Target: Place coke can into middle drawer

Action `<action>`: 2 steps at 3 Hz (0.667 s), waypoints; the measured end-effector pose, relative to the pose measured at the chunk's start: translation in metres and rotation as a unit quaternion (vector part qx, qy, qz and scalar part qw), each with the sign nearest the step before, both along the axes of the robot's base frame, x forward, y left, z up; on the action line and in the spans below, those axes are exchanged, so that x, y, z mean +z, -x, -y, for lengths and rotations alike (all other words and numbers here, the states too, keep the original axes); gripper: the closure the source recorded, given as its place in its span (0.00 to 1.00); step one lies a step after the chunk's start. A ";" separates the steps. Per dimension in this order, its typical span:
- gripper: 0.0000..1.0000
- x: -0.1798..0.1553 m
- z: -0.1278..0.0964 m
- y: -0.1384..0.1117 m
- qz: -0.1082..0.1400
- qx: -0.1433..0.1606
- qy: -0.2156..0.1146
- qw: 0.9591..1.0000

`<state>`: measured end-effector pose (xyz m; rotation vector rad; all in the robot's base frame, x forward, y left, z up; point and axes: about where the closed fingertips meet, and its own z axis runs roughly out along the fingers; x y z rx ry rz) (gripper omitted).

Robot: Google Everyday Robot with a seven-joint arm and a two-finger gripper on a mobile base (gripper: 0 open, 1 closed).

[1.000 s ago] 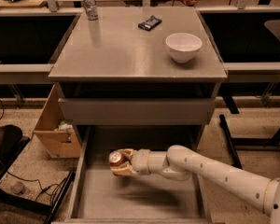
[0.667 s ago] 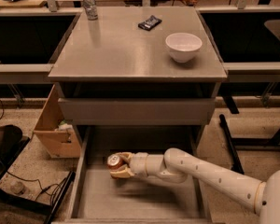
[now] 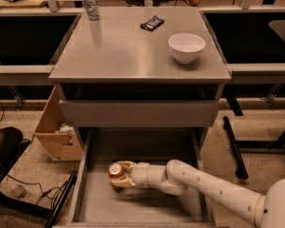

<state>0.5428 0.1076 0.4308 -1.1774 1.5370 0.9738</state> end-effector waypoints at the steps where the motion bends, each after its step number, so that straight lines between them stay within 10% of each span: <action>1: 0.74 -0.001 0.000 0.000 -0.001 -0.002 -0.001 1.000; 2: 0.51 -0.001 0.000 0.000 -0.001 -0.002 -0.001 1.000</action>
Offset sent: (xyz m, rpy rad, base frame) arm -0.0004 -0.0003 -0.0013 0.0020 0.0018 -0.0032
